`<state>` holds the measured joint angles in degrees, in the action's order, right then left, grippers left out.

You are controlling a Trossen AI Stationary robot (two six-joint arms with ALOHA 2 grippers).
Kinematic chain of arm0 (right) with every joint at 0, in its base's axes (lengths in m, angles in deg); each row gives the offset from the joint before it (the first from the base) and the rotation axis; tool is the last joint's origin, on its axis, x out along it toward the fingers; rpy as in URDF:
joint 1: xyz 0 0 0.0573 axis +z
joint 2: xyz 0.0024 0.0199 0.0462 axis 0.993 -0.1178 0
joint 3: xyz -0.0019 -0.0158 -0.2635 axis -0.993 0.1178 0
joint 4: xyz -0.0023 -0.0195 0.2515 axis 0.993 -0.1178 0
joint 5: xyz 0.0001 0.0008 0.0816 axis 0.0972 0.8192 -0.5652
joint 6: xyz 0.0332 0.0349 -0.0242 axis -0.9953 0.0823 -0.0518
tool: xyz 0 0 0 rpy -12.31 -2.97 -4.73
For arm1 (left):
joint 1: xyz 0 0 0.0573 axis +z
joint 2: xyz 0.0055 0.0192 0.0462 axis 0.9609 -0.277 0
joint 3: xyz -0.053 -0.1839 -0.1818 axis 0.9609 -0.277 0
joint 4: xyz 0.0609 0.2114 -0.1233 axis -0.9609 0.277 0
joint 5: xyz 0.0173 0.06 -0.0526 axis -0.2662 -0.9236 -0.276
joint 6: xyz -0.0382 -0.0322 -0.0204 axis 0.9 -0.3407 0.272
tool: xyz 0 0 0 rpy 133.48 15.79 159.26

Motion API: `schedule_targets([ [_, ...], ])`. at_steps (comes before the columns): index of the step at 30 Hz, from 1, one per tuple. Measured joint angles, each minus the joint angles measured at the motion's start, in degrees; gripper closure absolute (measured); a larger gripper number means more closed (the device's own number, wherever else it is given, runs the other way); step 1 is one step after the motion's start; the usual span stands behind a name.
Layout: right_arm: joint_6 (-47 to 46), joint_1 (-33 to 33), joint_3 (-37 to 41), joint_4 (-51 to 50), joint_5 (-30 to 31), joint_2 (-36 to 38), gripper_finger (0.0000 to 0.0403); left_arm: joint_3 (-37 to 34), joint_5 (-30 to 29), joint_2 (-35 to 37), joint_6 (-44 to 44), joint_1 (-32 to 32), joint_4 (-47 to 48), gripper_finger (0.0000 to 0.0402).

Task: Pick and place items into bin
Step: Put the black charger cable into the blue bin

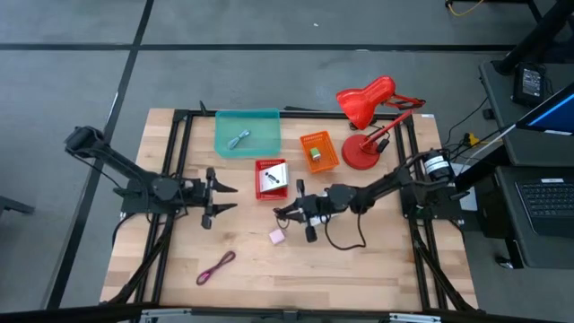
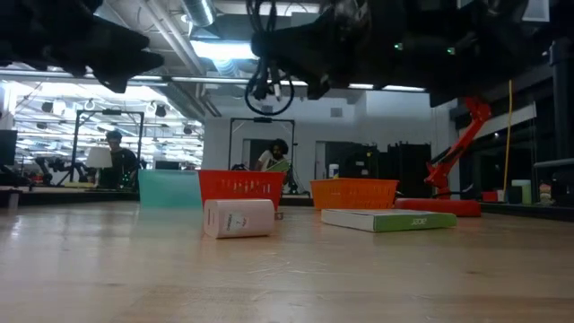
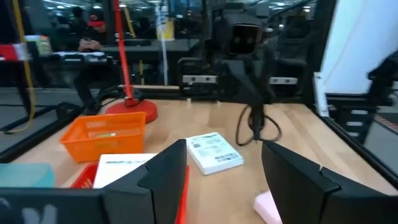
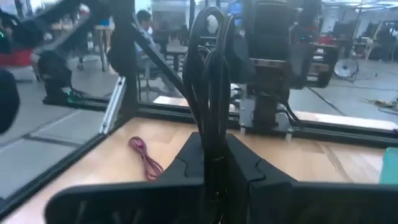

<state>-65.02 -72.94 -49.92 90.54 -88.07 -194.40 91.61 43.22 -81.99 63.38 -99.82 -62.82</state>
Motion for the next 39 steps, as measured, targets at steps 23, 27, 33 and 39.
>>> schedule_targets([
  [23, 1.8, -3.1, -4.2, -7.9, -4.0, 0.0, 0.039, 12.4, 14.0, -29.9, -1.7, 8.9, -13.5, 0.0206],
  [27, 1.2, -3.1, -4.2, -7.9, -4.0, 0.0, 0.039, 15.9, 14.0, -34.4, -3.5, 8.9, -13.5, 0.0206],
  [33, 0.5, -2.8, -4.2, -8.6, -4.2, 0.0, 0.039, 20.1, 14.7, -38.9, -5.8, 8.9, -13.7, 0.0206],
  [39, 0.4, -2.5, -4.2, -9.5, -4.2, 0.0, 0.039, 22.8, 19.9, -40.5, -6.6, 8.9, -13.8, 0.0207],
])
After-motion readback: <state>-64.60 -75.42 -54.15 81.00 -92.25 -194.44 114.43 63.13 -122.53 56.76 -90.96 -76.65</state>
